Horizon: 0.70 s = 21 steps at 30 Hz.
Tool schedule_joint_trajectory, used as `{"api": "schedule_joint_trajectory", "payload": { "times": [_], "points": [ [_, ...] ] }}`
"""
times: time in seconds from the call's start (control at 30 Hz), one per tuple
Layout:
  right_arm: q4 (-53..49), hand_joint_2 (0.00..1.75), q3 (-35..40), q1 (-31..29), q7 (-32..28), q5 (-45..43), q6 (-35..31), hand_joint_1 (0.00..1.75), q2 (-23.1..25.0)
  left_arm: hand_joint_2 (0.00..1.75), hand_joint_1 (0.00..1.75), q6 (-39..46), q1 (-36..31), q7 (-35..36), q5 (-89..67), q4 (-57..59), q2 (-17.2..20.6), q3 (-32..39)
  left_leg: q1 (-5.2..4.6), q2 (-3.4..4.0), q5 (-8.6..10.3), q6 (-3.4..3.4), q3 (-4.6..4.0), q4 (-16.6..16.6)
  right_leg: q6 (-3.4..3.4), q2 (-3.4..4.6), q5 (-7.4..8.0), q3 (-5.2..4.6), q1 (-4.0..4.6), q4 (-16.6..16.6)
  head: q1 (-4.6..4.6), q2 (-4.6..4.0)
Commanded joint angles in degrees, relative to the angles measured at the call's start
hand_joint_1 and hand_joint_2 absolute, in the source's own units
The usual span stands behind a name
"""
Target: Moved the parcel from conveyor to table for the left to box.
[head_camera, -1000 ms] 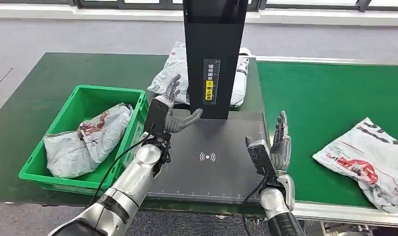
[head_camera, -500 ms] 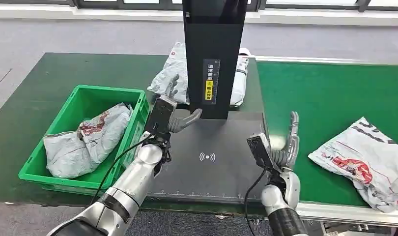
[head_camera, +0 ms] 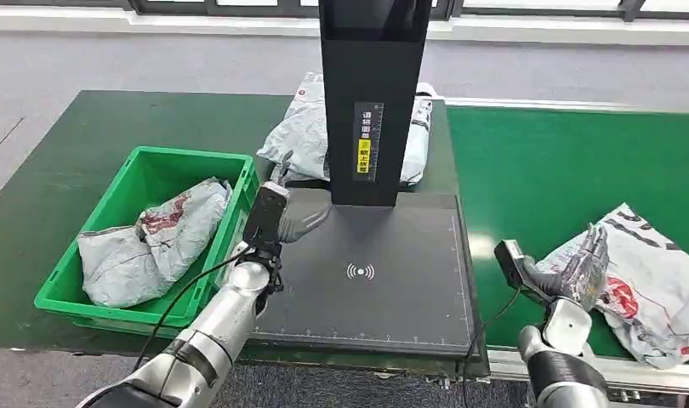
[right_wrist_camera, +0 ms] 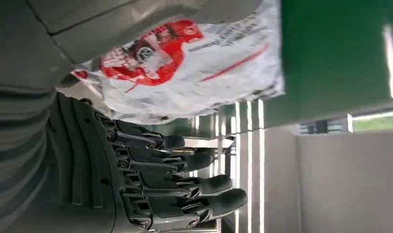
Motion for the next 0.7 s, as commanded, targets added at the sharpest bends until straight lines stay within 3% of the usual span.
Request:
{"api": "schedule_joint_trajectory", "payload": {
  "times": [0.03, 0.2, 0.4, 0.53, 0.57, 0.7],
  "points": [
    [13.7, 1.75, -5.2, -2.1, 4.5, 1.5, 7.2, 0.0, -5.1, 1.75, 0.0, -1.3, 1.5, -0.4, 0.8, 1.7, 1.7, 2.7, -0.02, 0.02, -0.02, 0.1, 0.14, -0.1, -0.13, -0.05, -0.02, 0.15, 0.02, -0.1, 0.0, -0.02],
    [14.3, 1.75, -4.5, -3.2, 7.4, 2.9, 10.1, 0.0, -5.7, 1.75, 0.0, -2.1, 1.9, -0.1, 1.3, 1.6, 1.9, 2.9, -0.01, 0.16, -0.06, 0.13, 0.09, 0.0, -0.16, 0.08, 0.0, 0.08, 0.04, -0.1, 0.0, -0.02],
    [16.3, 1.75, 1.5, -4.9, 14.1, 4.3, 24.6, 0.0, -8.4, 1.75, 0.0, -1.8, 2.8, -1.2, 2.9, 2.0, 2.5, 3.9, -0.04, 0.18, -0.04, 0.17, 0.06, -0.1, -0.16, 0.06, 0.02, 0.04, 0.01, -0.1, 0.0, 0.0],
    [16.2, 1.75, 1.6, -4.9, 14.3, 4.3, 24.7, 0.0, -8.2, 1.75, 0.0, -1.9, 2.9, -1.3, 3.0, 1.9, 2.7, 4.0, -0.01, 0.19, -0.05, 0.14, 0.09, -0.1, -0.14, 0.12, 0.02, 0.07, 0.04, -0.1, 0.0, 0.0],
    [16.6, 1.75, 1.9, -5.0, 15.4, 4.3, 27.0, 1.75, -8.0, 1.75, 0.0, -2.4, 3.0, -1.3, 3.1, 1.6, 3.0, 3.9, -0.02, 0.21, -0.03, 0.18, 0.18, -0.1, -0.19, 0.11, 0.03, 0.14, 0.04, -0.1, 0.0, 0.0],
    [16.0, 1.75, 3.3, -5.0, 17.2, 4.2, 28.8, 1.75, -7.8, 1.75, 0.0, -2.9, 3.9, -0.7, 3.6, 0.4, 3.5, 4.2, -0.02, 0.12, 0.01, 0.21, 0.11, -0.1, -0.16, -0.03, 0.02, 0.15, 0.03, -0.1, -0.02, -0.02]
  ]
}}
